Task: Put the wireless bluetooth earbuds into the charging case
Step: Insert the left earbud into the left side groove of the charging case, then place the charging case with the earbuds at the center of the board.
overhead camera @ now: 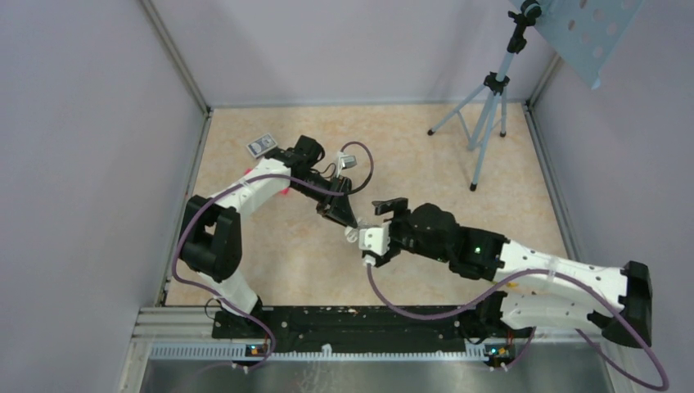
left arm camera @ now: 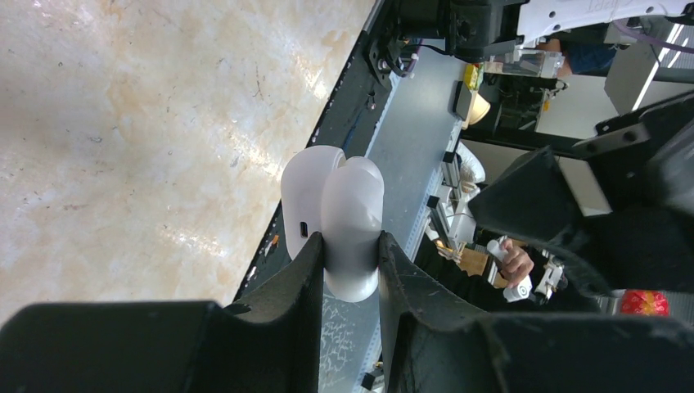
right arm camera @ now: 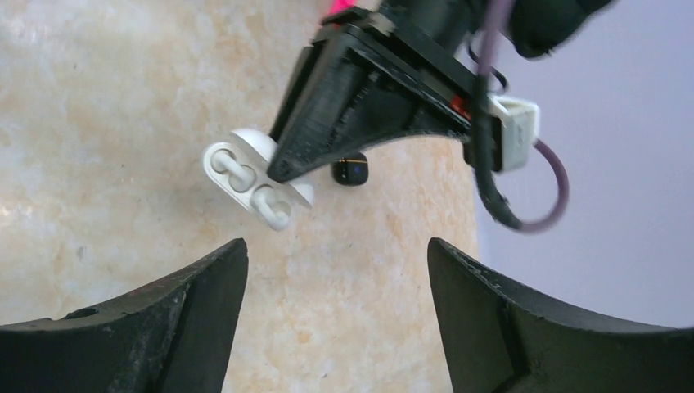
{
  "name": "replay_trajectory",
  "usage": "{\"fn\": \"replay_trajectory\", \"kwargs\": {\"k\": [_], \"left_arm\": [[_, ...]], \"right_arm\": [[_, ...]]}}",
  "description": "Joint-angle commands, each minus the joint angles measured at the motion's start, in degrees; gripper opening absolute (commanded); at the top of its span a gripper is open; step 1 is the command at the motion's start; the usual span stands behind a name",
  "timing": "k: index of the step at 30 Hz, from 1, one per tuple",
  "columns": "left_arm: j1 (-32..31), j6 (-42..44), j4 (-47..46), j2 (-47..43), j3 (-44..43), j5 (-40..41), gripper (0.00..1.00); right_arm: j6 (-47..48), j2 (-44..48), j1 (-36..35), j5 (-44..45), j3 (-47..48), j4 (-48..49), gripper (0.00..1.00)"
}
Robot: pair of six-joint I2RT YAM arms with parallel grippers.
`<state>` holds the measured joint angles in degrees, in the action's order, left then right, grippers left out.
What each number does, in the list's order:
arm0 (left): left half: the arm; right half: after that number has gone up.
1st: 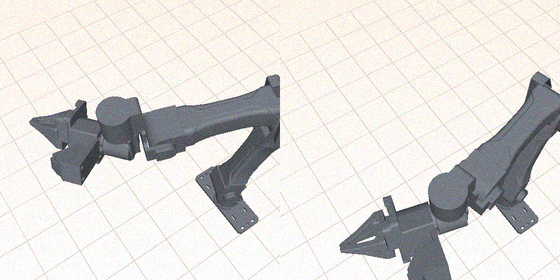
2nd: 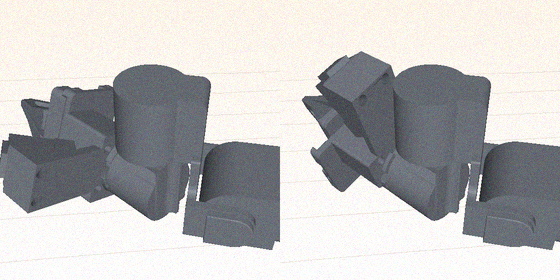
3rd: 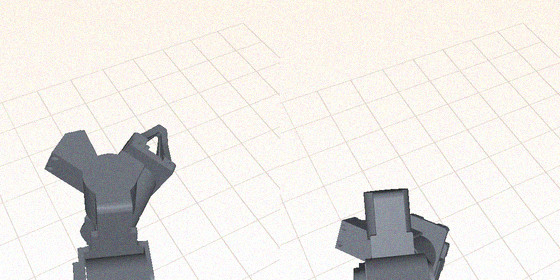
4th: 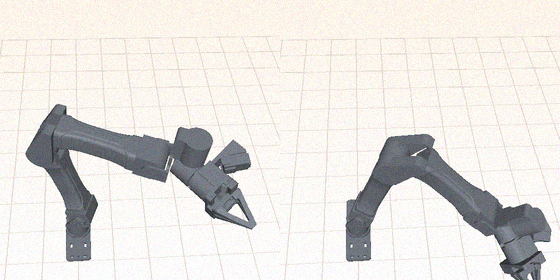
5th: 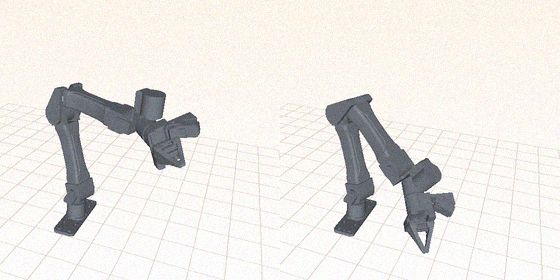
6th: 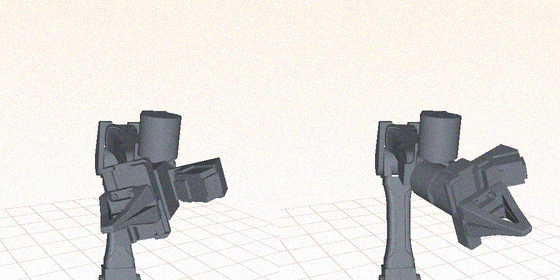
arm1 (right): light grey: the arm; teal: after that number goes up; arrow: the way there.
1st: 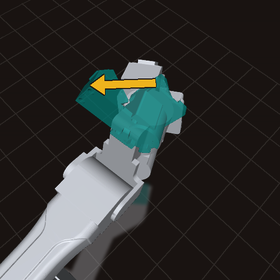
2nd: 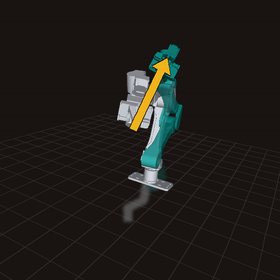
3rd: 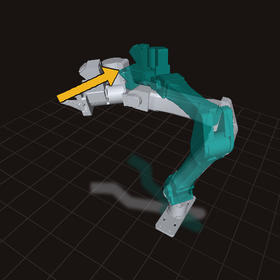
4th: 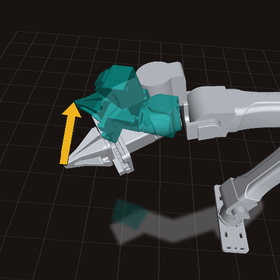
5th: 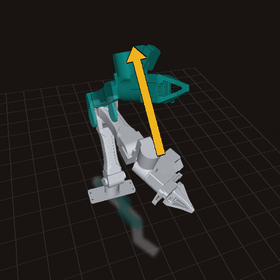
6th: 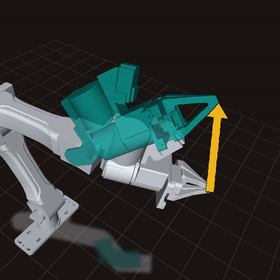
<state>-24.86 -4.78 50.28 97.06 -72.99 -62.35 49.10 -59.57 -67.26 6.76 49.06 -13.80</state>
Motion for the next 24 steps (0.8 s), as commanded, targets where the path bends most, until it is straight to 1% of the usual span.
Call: {"fn": "replay_trajectory", "kwargs": {"k": [1,3,5,6,7,8,9,11,13,15,19,24], "left_arm": [[-0.16,0.44,-0.09,-0.17,-2.12,-2.15,0.0],[-0.12,0.44,-0.09,-0.2,-2.15,-2.23,0.0],[-0.18,0.39,-0.15,-0.3,-2.15,-2.16,0.0],[-0.19,0.34,-0.15,-0.31,-2.1,-2.15,0.0],[-0.19,0.32,-0.18,-0.4,-2.13,-2.22,0.0],[-0.13,0.33,-0.14,-0.49,-2.1,-2.24,0.0],[-0.18,0.28,-0.24,-0.53,-2.08,-2.23,0.0],[-0.12,0.26,-0.35,-0.59,-2.09,-2.58,0.0],[-0.11,0.15,-0.34,-0.35,-2.28,-2.59,0.0],[-0.17,0.2,-0.25,-0.26,-2.38,-2.55,0.0],[-0.16,0.03,-0.29,-0.33,-2.47,-2.67,0.0],[-0.12,0.06,-0.23,-0.42,-2.57,-2.52,0.0]], "right_arm": [[-12.68,7.87,3.23,-3.18,-2.94,6.23,0.8],[-16.76,10.69,4.18,-2.88,-5.16,8.59,0.84],[-23.81,12.91,4.74,-1.47,-6.84,10.76,0.85],[-28.68,13.31,4.85,0.4,-7.21,11.75,0.86],[-34.56,13.41,4.88,4.23,-7.07,12.14,0.86],[-42.09,12.92,4.91,8.72,-6.1,11.39,0.92],[-46.77,11.96,5.53,11.31,-4.59,9.45,0.94],[-52.19,9.08,5.99,11.03,-1.44,5.63,0.94],[-57.47,6.08,6.06,14.84,1.83,2.81,0.94],[-62.85,4.22,6.8,18.0,3.09,1.14,0.94],[-69.4,4.32,10.11,15.03,0.65,1.93,0.93],[-70.11,3.21,10.54,14.71,-1.75,-0.01,0.9]]}}
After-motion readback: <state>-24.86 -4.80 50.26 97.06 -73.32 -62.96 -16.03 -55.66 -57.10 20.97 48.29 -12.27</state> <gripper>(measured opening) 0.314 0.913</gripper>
